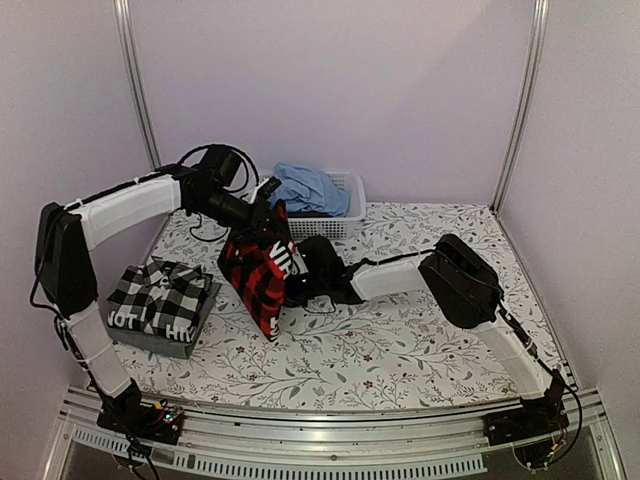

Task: Fold and stack the long sleeve shirts
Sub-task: Turn over the square folded shirt at the center of the board.

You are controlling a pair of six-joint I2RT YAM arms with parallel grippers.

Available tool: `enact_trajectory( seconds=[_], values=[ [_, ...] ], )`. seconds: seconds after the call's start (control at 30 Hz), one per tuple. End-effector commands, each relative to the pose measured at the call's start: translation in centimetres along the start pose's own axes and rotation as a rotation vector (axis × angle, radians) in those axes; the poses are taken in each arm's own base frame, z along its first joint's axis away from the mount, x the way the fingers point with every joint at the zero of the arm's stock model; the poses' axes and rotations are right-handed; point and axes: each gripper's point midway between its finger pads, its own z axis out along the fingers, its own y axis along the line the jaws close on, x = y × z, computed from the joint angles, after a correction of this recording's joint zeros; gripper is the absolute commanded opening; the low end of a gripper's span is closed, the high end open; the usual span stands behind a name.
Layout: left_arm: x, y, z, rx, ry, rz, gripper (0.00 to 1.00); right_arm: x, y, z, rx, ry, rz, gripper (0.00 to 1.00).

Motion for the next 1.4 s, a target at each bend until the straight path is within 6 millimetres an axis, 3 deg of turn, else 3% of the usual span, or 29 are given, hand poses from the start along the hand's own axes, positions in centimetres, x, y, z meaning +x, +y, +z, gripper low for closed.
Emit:
enact_trajectory(
  seconds=[0.0, 0.23, 0.3, 0.5, 0.57, 0.67, 0.7, 0.73, 0.8, 0.9, 0.97, 1.13, 1.23, 1.37],
  values=[
    [-0.7, 0.2, 3.6, 0.060, 0.031, -0.012, 0.00, 0.8, 0.5, 0.5, -0.075, 0.018, 0.013, 0.26],
    [-1.1, 1.0, 6.1, 0.073, 0.062, -0.016, 0.00, 1.0, -1.0, -2.1, -0.025, -0.024, 0.028, 0.31],
    [-1.2, 1.0, 6.7, 0.086, 0.074, -0.017, 0.00, 1.3, -2.6, -3.5, 0.033, -0.045, 0.053, 0.34],
    [0.4, 0.4, 10.6, 0.131, 0.160, -0.004, 0.00, 2.8, -5.5, -11.3, 0.204, -0.125, 0.075, 0.47],
    [1.4, -0.5, 12.4, 0.142, 0.198, 0.014, 0.00, 3.2, -5.3, -14.7, 0.255, -0.165, 0.068, 0.48],
    [3.3, -1.6, 15.5, 0.136, 0.253, 0.034, 0.00, 6.0, -8.3, -19.7, 0.410, -0.193, 0.093, 0.54],
    [3.8, -2.0, 16.7, 0.132, 0.264, 0.043, 0.00, 6.4, -8.4, -22.0, 0.445, -0.222, 0.102, 0.56],
    [4.4, -2.5, 18.1, 0.124, 0.274, 0.053, 0.02, 7.3, -9.6, -23.9, 0.497, -0.236, 0.118, 0.59],
    [4.4, -4.2, 20.3, 0.112, 0.271, 0.093, 0.16, 7.6, -10.1, -28.4, 0.556, -0.319, 0.141, 0.64],
    [3.9, -6.1, 22.1, 0.065, 0.244, 0.141, 0.52, 7.1, -9.1, -31.5, 0.577, -0.377, 0.130, 0.72],
    [2.8, -6.9, 21.7, 0.039, 0.200, 0.153, 0.63, 5.9, -7.1, -32.0, 0.553, -0.391, 0.074, 0.76],
    [0.2, -5.7, 16.9, -0.061, 0.054, 0.107, 0.67, 4.3, -5.6, -30.6, 0.585, -0.320, -0.011, 0.82],
    [-0.1, -3.3, 12.9, -0.098, -0.023, 0.037, 0.66, 3.6, -5.7, -28.7, 0.592, -0.268, -0.051, 0.82],
    [2.7, 1.9, 8.6, -0.192, -0.051, -0.057, 0.65, 2.6, -6.2, -26.2, 0.606, -0.214, -0.086, 0.82]
  ],
)
